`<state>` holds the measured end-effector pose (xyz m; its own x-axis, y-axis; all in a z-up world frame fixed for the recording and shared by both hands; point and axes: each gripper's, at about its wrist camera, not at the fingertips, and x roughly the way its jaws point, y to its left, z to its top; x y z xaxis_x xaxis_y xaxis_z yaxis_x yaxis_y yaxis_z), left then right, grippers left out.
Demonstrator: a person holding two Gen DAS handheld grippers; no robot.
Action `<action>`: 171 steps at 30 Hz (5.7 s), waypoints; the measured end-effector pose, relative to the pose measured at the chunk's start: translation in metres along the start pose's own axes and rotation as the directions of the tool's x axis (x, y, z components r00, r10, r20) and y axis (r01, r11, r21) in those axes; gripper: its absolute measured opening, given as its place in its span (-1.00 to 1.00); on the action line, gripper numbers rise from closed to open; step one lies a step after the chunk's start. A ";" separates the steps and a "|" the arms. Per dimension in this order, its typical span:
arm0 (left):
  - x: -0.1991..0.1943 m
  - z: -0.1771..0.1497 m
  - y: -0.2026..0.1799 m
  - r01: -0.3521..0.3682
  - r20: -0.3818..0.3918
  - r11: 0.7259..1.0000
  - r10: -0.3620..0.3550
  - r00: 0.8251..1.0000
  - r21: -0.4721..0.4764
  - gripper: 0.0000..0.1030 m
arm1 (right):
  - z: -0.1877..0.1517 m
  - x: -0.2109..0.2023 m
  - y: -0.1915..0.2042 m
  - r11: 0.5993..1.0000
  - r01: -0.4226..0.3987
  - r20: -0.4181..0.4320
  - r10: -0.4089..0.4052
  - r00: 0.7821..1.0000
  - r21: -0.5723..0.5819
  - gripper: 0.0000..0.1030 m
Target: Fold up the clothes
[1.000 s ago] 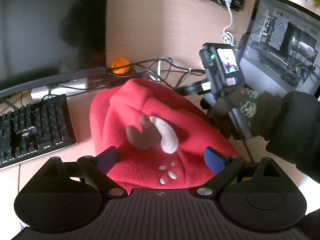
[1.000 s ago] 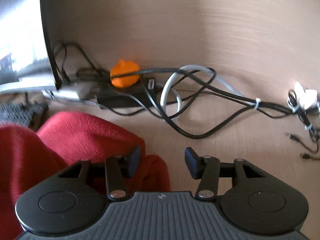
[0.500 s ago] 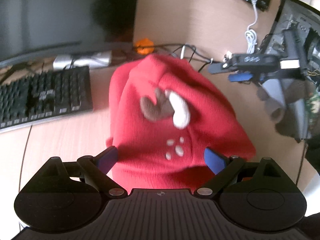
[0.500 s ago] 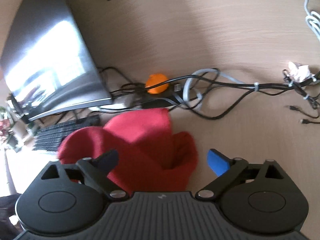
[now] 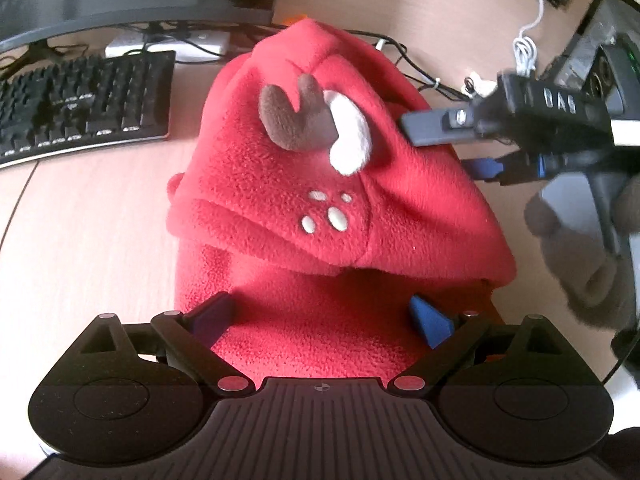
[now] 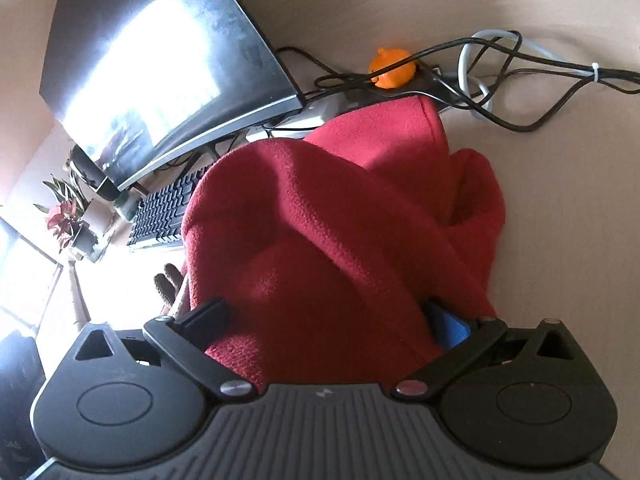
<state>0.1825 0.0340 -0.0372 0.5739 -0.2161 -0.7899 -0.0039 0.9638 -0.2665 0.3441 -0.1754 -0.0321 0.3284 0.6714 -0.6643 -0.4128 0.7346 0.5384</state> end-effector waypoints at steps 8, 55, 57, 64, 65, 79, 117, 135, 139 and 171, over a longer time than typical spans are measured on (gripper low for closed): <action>-0.016 -0.003 0.014 -0.043 0.034 0.995 0.047 0.998 -0.089 0.89 | 0.002 0.008 -0.007 0.991 -0.130 -0.050 0.131 0.990 0.021 1.00; -0.015 0.055 0.088 -0.173 0.139 0.981 0.160 0.977 0.093 0.92 | 0.042 0.058 0.035 0.896 0.434 0.068 -0.429 0.901 -0.096 1.00; -0.019 0.057 0.096 -0.126 0.138 0.989 0.114 0.984 0.080 0.90 | 0.037 0.035 0.032 0.920 0.388 0.102 -0.382 0.919 -0.050 1.00; -0.020 0.071 0.126 0.301 0.101 0.951 -0.293 0.951 -0.077 0.92 | -0.008 -0.016 0.002 0.961 0.173 0.099 -0.197 0.975 0.215 1.00; -0.013 0.074 0.122 0.294 0.074 0.954 -0.291 0.954 -0.049 0.92 | -0.017 -0.014 -0.004 0.955 0.162 0.090 -0.189 0.978 0.250 1.00; 0.062 0.118 0.025 0.341 -0.126 0.931 -0.326 0.937 0.128 1.00 | -0.083 -0.073 -0.059 0.882 -0.062 0.219 -0.047 0.975 0.467 1.00; 0.153 0.213 -0.159 0.449 -0.019 0.857 -0.459 0.888 0.254 0.99 | -0.071 -0.207 -0.138 0.809 0.354 0.384 -0.547 0.744 0.469 1.00; 0.123 0.182 -0.163 0.714 -0.099 0.656 -0.716 0.692 0.246 0.98 | -0.031 -0.170 -0.143 0.789 0.419 0.326 -0.582 0.745 0.450 0.52; 0.098 0.187 -0.148 0.676 -0.031 0.678 -0.699 0.715 0.289 0.98 | -0.017 -0.145 -0.127 0.782 0.574 0.274 -0.623 0.733 0.242 0.55; 0.122 0.102 -0.154 0.158 -0.057 0.755 -0.159 0.986 0.636 1.00 | -0.107 -0.141 -0.071 0.680 0.723 0.188 -0.731 0.656 0.122 1.00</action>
<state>0.3365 -0.1246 -0.0365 0.5197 -0.3748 -0.7677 0.6087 0.7930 0.0249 0.2365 -0.3326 -0.0324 0.6772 -0.0782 -0.7317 0.0603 0.9969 -0.0508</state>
